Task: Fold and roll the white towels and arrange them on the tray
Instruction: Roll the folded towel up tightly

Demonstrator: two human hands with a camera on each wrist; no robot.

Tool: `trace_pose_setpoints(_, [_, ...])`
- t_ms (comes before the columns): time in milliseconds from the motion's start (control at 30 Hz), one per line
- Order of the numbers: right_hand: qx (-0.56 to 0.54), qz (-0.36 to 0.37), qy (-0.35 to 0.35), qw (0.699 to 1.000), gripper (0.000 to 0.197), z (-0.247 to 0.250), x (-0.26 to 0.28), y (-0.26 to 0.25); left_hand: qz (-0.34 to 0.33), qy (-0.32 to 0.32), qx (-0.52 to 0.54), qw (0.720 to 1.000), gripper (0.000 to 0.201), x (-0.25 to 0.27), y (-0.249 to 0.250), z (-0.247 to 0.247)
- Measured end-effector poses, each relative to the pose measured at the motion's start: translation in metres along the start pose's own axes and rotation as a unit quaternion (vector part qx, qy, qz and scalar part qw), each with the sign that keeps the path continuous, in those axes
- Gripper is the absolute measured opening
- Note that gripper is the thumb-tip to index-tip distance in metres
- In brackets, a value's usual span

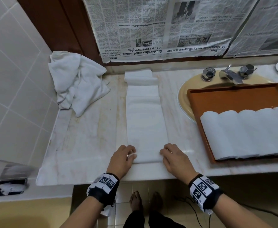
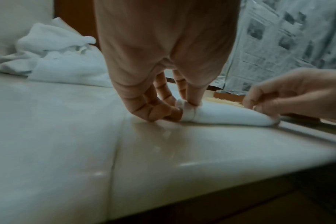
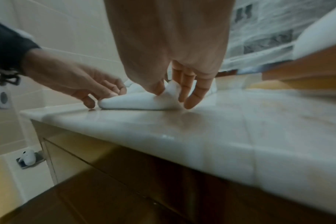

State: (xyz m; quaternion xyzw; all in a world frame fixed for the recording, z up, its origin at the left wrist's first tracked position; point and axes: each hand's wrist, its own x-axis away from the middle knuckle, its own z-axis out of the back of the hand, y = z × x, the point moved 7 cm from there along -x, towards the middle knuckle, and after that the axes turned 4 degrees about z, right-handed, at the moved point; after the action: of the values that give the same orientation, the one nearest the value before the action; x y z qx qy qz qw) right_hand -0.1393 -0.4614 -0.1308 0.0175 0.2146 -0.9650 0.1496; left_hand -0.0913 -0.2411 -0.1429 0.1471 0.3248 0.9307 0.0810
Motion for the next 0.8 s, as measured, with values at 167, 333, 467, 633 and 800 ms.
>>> trace_pose_setpoints(167, [0.088,0.017,-0.031,0.995,0.026,-0.002,-0.001,-0.01,-0.049,0.049,-0.064,0.996,0.012,0.008,0.013,-0.005])
trace_pose_setpoints(333, [0.043,-0.031,-0.042,0.998,0.033,-0.004,-0.015,-0.003,-0.063,0.012,-0.106,0.992,0.037,0.017,0.014,-0.014])
trace_pose_setpoints(467, [-0.021,-0.066,-0.059,0.996,0.049,-0.003,-0.02,0.007,-0.031,0.001,-0.047,0.998,0.032,0.0,0.013,-0.003])
trace_pose_setpoints(633, [-0.087,-0.074,-0.015,0.993,0.032,0.003,-0.019,0.016,0.037,-0.034,-0.024,0.998,0.036,-0.025,0.011,0.006])
trace_pose_setpoints(800, [-0.055,-0.059,0.024,0.996,0.016,0.002,-0.025,0.022,0.043,-0.014,0.002,0.999,0.023,-0.031,0.018,0.003])
